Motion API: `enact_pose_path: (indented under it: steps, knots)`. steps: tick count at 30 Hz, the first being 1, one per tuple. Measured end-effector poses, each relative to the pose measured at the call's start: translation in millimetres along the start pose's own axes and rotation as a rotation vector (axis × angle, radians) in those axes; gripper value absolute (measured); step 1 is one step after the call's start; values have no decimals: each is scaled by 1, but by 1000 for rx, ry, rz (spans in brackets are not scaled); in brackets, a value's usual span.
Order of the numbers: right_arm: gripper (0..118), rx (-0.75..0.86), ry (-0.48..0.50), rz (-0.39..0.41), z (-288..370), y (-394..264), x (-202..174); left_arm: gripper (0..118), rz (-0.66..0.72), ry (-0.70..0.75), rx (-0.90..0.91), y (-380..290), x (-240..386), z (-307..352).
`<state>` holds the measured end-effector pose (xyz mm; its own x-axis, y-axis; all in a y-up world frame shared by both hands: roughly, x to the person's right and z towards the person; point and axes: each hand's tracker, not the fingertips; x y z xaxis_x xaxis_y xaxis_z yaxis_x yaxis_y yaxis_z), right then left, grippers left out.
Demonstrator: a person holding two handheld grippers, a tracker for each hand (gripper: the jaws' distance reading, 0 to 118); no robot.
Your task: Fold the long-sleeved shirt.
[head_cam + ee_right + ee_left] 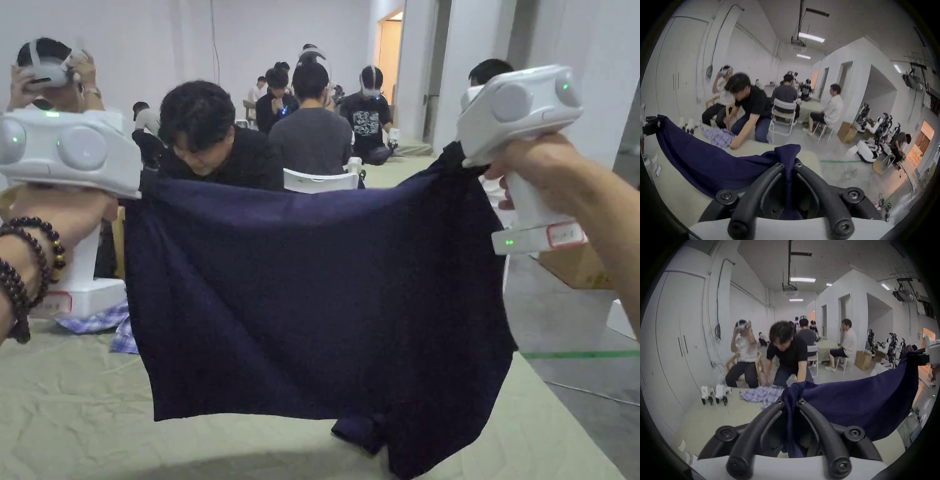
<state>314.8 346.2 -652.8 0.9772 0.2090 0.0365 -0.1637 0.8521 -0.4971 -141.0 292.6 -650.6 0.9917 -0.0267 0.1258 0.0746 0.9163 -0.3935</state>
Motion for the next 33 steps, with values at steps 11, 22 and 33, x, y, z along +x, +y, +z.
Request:
enact_pose_path:
  steps: [11,22,33]
  knots:
    - [4,-187,98,-72,-48,-151,-33,10,53,-43,-195,-131,4,-29]
    - [4,-231,210,-23,71,-291,-52,10,-37,-65,-245,-249,1,90]
    - [4,-594,384,97,173,-497,-84,10,-7,-78,-582,-427,-17,212]
